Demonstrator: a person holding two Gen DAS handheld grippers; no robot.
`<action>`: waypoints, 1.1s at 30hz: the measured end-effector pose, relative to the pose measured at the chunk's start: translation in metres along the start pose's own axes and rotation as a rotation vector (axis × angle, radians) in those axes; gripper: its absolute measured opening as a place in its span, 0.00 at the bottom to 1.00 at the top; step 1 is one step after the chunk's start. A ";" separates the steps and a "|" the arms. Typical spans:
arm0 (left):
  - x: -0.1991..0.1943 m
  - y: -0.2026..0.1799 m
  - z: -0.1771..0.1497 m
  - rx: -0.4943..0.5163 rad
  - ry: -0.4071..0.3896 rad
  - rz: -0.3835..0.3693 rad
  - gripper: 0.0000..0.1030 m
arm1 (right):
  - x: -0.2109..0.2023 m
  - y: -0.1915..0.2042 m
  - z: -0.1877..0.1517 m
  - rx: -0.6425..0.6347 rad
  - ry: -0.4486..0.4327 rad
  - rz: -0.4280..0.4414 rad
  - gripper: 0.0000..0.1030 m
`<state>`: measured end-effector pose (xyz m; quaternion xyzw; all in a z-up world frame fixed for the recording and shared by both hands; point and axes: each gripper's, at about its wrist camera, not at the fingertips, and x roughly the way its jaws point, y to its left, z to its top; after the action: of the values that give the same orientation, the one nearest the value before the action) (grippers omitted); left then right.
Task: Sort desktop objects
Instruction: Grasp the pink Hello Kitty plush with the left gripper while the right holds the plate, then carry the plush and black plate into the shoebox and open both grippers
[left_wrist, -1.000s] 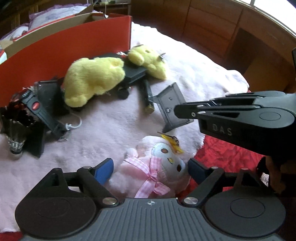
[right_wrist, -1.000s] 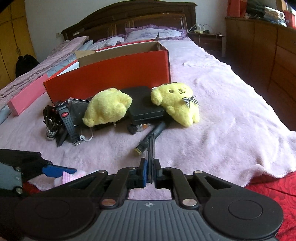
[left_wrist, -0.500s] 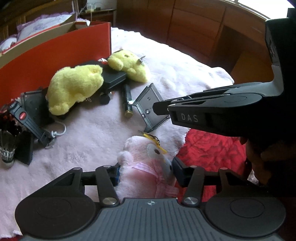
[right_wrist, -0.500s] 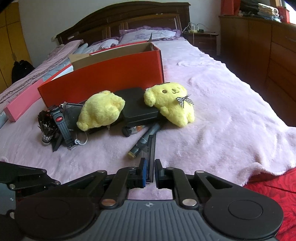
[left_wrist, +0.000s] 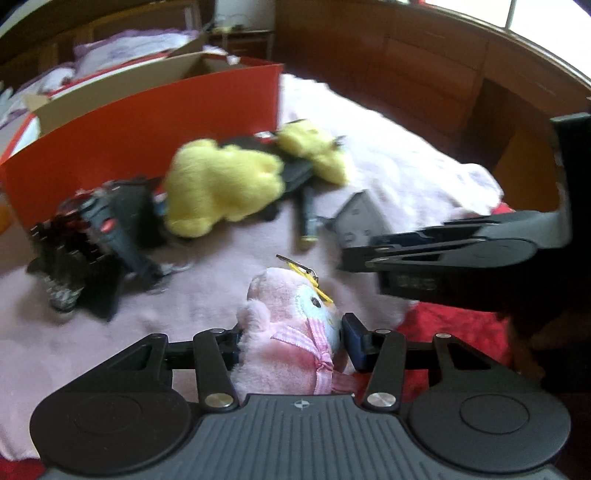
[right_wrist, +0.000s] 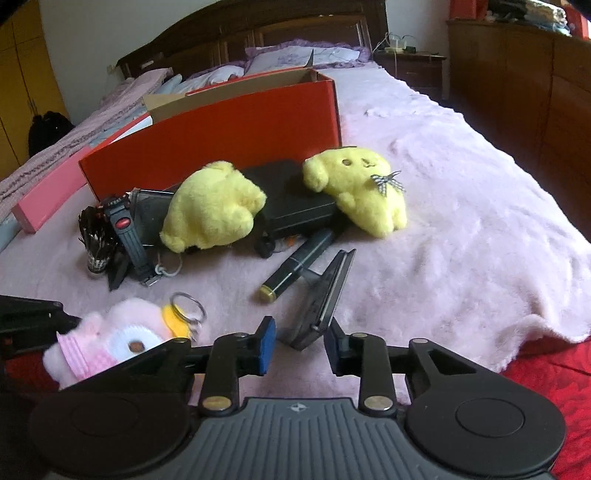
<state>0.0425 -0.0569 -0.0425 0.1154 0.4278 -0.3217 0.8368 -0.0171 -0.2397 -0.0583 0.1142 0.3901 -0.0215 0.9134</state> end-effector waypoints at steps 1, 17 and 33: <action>0.002 0.004 -0.001 -0.012 0.007 0.019 0.49 | 0.001 0.001 0.000 -0.001 -0.001 0.000 0.24; 0.010 0.018 -0.009 -0.069 0.057 0.056 0.56 | 0.003 -0.004 0.002 0.037 0.004 -0.012 0.25; -0.011 0.022 0.001 -0.110 -0.013 0.052 0.48 | -0.012 0.004 0.006 0.013 -0.051 -0.009 0.08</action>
<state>0.0524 -0.0356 -0.0348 0.0783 0.4364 -0.2766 0.8526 -0.0206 -0.2381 -0.0449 0.1177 0.3673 -0.0312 0.9221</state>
